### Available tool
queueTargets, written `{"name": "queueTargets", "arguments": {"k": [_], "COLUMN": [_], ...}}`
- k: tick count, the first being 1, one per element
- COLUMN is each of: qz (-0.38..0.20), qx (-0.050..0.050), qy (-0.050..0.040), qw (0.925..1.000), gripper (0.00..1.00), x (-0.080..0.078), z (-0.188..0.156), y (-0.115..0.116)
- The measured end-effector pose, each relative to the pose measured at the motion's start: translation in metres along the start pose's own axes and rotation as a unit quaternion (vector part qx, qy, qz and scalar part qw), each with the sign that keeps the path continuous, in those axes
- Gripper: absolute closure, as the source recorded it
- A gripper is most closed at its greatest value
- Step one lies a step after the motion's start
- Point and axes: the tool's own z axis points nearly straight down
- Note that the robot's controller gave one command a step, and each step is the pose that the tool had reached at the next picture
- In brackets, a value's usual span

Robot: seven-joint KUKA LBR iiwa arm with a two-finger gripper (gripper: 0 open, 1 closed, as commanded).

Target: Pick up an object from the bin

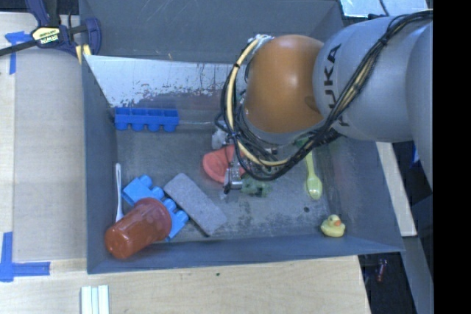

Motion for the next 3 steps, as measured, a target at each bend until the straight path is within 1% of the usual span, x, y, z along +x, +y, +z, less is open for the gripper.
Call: {"name": "queueTargets", "arguments": {"k": [1, 2, 3], "qz": [0.001, 0.023, 0.007], "qx": [-0.001, -0.001, -0.002], "qy": [-0.0040, -0.0042, -0.0082], "qw": [1.0000, 0.9997, 0.9999], "gripper": [0.00, 0.00, 1.00], "x": [-0.002, -0.020, -0.031], "z": [-0.005, 0.050, 0.045], "y": [0.000, -0.046, -0.049]}}
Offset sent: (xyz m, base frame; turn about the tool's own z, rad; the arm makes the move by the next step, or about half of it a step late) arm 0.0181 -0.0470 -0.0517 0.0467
